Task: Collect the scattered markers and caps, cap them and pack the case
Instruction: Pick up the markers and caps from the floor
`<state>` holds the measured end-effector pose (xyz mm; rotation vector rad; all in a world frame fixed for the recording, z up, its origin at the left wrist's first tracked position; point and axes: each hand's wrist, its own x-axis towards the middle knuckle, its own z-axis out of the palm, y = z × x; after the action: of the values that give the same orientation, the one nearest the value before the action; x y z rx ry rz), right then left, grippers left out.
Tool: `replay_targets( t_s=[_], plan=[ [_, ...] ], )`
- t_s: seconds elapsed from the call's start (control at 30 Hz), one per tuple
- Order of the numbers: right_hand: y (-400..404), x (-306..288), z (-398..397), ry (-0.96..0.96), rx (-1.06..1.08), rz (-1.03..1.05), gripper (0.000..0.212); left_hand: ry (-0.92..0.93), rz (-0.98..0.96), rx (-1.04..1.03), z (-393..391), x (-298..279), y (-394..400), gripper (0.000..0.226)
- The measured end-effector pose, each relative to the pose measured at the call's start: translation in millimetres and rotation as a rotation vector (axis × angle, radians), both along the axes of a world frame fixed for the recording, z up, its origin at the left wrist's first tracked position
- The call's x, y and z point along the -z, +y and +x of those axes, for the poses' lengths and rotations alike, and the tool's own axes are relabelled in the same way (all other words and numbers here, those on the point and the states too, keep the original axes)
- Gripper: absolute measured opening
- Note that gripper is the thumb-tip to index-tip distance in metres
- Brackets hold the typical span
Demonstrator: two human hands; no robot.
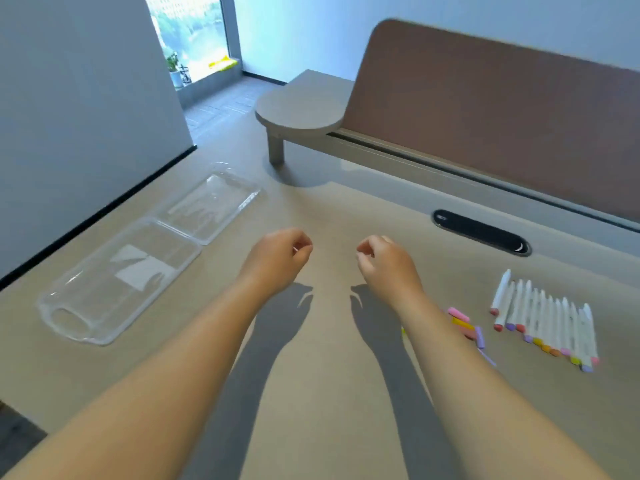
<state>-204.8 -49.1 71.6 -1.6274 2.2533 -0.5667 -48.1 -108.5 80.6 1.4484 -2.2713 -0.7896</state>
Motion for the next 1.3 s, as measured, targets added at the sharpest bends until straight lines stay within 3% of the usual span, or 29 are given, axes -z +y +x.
replay_targets(
  t_s=[0.33,0.63,1.0,1.3],
  plan=[
    [-76,-27,231,-0.022,-0.399,-0.022,0.026,0.015,-0.033,-0.413,244,-21,-12,0.023],
    [-79,-9,426,-0.066,-0.835,0.055,0.027,0.08,-0.006,-0.903,424,9,51,0.019],
    [-11,78,589,-0.042,-1.33,0.277,0.023,0.126,0.215,-1.466,528,102,199,0.017],
    [48,195,705,0.027,-1.432,0.483,0.02,0.185,0.35,-1.659,619,209,278,0.02]
  ],
)
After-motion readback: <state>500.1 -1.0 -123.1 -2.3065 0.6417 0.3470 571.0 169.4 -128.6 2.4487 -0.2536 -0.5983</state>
